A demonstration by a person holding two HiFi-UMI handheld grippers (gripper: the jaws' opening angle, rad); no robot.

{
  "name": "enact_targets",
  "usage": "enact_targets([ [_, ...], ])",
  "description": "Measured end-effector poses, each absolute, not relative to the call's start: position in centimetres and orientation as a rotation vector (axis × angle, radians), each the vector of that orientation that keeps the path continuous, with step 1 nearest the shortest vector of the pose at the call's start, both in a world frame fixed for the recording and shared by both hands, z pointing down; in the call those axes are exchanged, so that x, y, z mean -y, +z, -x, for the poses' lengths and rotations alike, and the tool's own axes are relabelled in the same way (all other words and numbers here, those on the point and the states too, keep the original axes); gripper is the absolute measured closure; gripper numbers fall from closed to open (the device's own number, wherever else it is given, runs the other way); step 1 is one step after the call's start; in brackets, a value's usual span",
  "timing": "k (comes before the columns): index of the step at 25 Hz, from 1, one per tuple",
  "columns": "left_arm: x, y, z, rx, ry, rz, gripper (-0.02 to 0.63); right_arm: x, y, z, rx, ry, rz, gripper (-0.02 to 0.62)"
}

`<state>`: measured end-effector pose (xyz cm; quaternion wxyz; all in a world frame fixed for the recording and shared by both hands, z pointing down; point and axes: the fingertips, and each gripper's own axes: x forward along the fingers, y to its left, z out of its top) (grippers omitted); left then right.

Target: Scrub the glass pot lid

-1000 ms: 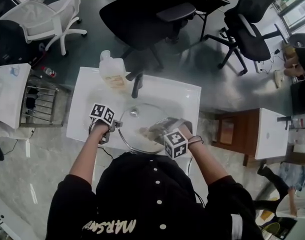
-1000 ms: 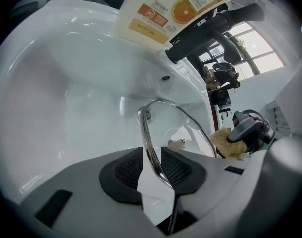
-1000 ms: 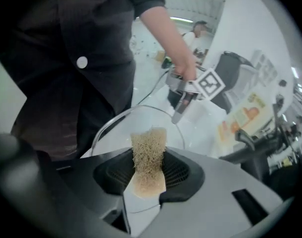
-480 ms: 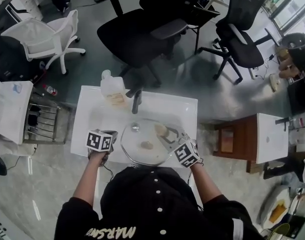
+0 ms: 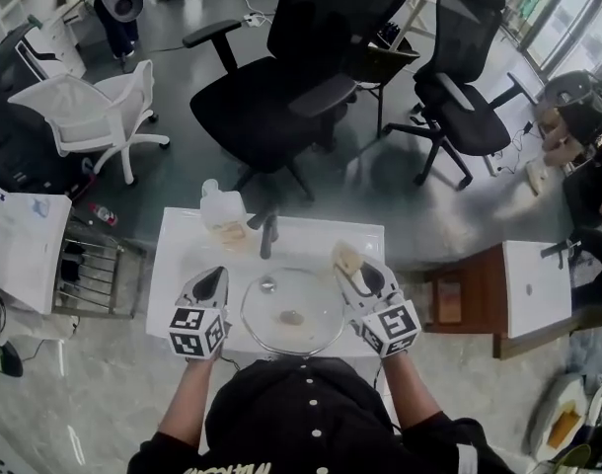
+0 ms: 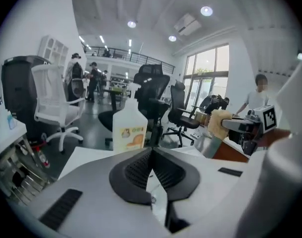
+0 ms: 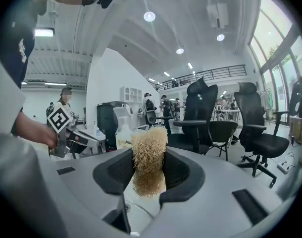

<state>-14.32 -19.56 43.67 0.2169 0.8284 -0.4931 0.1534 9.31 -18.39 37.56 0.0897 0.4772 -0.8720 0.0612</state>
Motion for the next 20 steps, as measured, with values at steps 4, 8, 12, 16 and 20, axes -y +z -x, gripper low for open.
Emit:
enact_targets([
  [4,18.8,39.9,13.1,1.425,0.317,-2.412,0.58,18.2,35.4,-11.7,2.568,0.138,-1.566,0.433],
  [8,18.5,37.2,13.2,1.458,0.279,-2.473,0.58,17.7,33.6,-13.8,2.565,0.116,-1.67,0.433],
  [12,18.2,34.5,14.1,1.498,0.217,-2.496,0.58,17.0,31.2,-15.5,2.575,0.075,-1.79,0.433],
  [16,17.7,32.9,15.3,1.56,0.172,-2.52,0.58,16.4,29.6,-16.8,2.528,-0.019,-1.881,0.433],
  [20,16.9,31.9,16.5,1.649,0.156,-2.547,0.58,16.0,29.3,-17.0,2.485,-0.09,-1.89,0.431],
])
